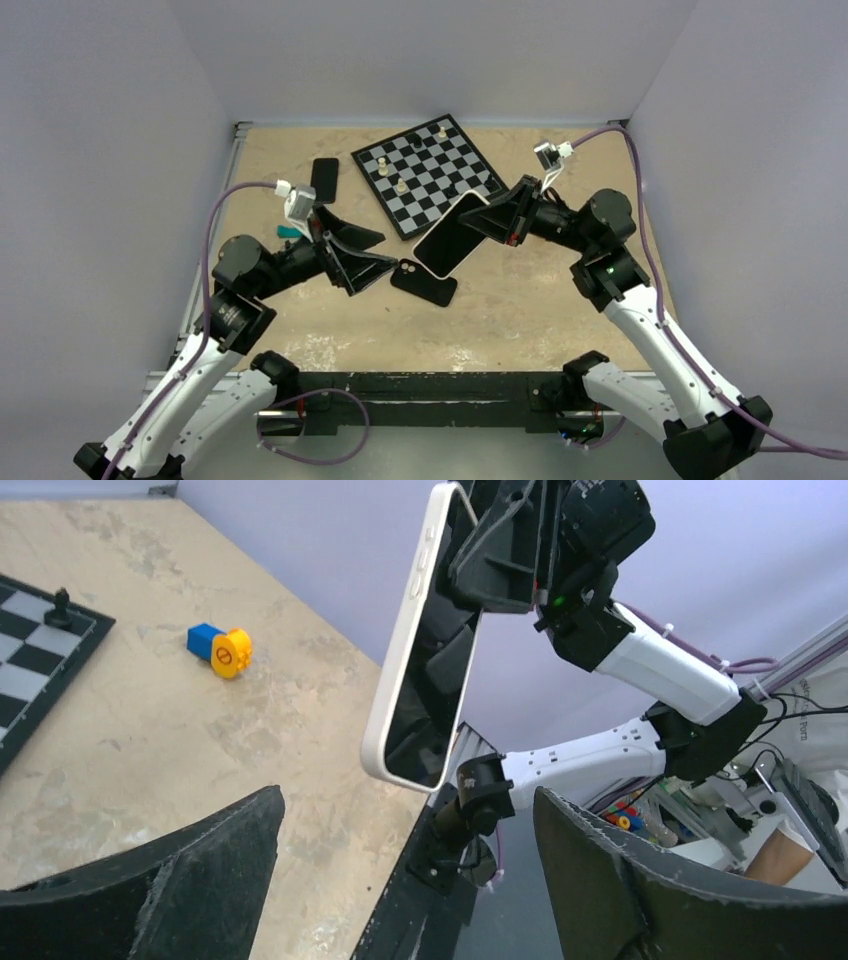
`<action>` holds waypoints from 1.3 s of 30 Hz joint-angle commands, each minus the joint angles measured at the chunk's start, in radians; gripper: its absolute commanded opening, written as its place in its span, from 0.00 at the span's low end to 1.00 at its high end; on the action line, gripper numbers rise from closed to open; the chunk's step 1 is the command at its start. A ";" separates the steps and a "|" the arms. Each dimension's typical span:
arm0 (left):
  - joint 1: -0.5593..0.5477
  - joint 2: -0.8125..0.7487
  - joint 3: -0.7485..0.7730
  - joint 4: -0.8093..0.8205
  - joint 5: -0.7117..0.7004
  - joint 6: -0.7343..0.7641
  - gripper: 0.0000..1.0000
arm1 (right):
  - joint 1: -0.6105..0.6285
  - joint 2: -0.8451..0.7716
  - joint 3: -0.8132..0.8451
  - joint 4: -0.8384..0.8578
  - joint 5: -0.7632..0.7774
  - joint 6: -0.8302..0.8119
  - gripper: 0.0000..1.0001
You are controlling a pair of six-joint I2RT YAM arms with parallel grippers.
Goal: Take the phone out of the phone case
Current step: Adjust the phone, then remove the phone case from the phone.
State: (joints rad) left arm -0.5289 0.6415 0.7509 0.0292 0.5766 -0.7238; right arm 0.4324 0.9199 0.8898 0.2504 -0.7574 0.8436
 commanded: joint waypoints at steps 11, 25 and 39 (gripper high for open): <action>-0.013 0.019 -0.055 0.082 0.157 -0.098 0.28 | 0.119 0.076 -0.091 0.578 -0.036 0.254 0.00; -0.010 0.110 0.021 0.239 0.404 -0.047 0.00 | 0.119 0.063 -0.045 0.486 -0.136 0.256 0.00; -0.072 0.125 -0.156 0.561 0.105 -0.253 0.51 | 0.121 0.063 -0.047 0.484 0.262 0.274 0.00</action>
State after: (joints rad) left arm -0.5957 0.7616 0.5823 0.4633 0.7456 -0.9405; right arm 0.5514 0.9516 0.7963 0.6369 -0.5827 1.0805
